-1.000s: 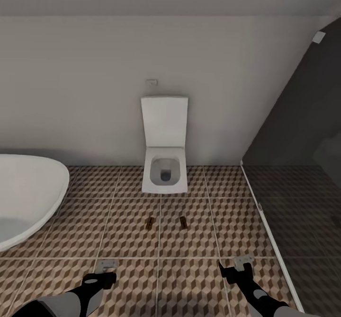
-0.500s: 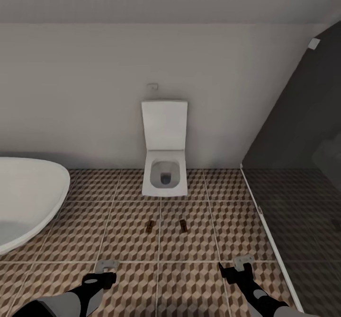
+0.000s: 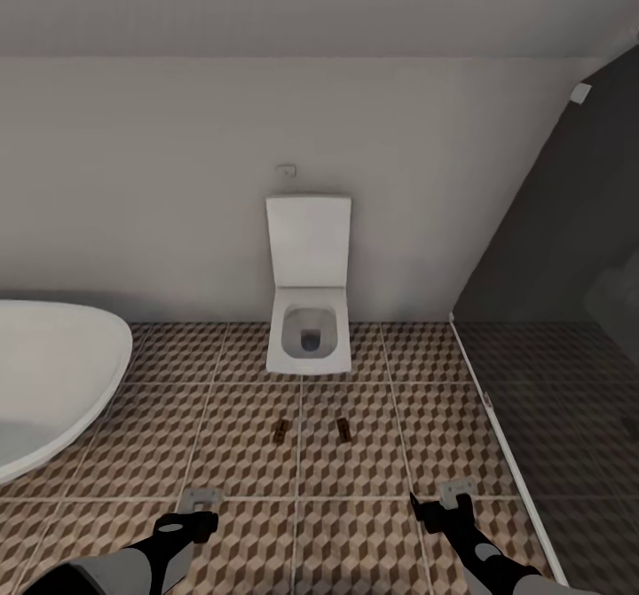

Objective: Take the four mousetraps from the cabinet in the bathroom and place them on the bathroom floor. Make sure all four end up on the same floor surface, and ensure that at least two of them are either under or directly next to the same bathroom sink.

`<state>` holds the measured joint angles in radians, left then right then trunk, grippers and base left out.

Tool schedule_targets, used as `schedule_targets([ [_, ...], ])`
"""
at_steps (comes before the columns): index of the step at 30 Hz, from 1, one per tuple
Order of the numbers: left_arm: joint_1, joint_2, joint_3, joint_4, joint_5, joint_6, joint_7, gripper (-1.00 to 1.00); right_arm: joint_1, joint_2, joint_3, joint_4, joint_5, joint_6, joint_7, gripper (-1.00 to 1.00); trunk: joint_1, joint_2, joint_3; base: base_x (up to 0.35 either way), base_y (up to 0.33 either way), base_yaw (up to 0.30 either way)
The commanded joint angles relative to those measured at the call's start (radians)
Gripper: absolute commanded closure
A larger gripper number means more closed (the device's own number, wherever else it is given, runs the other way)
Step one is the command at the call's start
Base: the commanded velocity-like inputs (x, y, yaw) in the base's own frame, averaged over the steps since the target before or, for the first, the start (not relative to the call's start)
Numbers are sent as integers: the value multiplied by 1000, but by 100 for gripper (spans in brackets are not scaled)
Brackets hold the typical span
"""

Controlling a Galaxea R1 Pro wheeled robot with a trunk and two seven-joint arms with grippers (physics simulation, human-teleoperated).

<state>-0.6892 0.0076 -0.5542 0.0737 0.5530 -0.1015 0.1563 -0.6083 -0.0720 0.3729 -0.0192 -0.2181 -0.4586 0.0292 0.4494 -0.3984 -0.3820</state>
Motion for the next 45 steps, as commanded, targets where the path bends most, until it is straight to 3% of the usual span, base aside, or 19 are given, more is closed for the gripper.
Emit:
schedule_targets([
  [1,-1,-1,-6,3,4,-5,0,-100,-1,0,8,1,-10,-3,3,-100,1,-2,0,0,0,0],
  [45,-1,-1,-6,3,4,-4,0,-100,-1,3,8,1,-10,-3,3,-100,1,-2,65,0,0,0],
])
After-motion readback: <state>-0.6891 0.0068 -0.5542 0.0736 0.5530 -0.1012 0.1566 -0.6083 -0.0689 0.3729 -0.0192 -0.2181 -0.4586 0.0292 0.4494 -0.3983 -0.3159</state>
